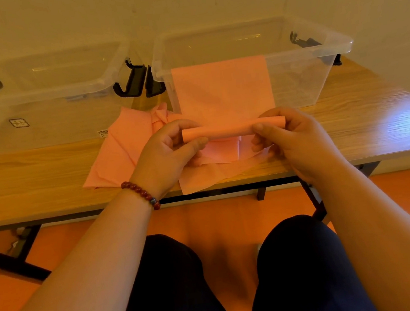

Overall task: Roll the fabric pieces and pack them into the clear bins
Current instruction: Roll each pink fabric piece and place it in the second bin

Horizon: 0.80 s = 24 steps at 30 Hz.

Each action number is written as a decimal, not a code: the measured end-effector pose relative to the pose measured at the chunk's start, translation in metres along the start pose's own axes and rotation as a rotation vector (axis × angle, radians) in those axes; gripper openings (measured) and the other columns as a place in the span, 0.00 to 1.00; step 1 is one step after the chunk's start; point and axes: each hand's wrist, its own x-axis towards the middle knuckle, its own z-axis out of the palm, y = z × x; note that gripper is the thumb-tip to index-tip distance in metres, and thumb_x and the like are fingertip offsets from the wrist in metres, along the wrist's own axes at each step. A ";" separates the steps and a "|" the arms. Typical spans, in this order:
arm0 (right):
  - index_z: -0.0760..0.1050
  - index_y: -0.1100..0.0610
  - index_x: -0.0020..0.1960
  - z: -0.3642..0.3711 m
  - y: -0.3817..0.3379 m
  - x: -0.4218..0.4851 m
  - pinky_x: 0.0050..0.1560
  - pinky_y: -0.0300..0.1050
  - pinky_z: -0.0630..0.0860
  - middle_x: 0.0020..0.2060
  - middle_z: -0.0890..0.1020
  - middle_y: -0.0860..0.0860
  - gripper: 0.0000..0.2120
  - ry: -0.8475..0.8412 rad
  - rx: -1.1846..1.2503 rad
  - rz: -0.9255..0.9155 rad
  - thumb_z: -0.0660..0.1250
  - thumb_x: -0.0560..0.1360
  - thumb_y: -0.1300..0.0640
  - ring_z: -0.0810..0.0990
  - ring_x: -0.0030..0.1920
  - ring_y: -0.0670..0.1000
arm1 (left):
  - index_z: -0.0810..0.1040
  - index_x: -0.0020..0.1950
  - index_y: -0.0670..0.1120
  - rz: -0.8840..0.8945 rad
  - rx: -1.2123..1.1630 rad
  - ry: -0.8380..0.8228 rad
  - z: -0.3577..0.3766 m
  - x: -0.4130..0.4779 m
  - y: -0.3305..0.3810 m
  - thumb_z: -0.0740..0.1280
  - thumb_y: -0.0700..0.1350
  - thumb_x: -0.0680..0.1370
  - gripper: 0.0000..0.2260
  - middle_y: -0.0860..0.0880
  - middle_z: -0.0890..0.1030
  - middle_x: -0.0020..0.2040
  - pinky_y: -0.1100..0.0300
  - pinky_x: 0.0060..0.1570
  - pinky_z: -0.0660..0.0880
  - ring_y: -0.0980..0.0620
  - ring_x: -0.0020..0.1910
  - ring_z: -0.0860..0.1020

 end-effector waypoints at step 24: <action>0.77 0.52 0.51 0.000 0.000 0.002 0.37 0.45 0.76 0.35 0.84 0.49 0.05 -0.013 0.029 -0.013 0.68 0.76 0.57 0.83 0.36 0.48 | 0.77 0.47 0.50 -0.013 -0.009 0.012 0.001 0.001 0.000 0.66 0.40 0.78 0.05 0.56 0.81 0.31 0.66 0.32 0.77 0.59 0.32 0.78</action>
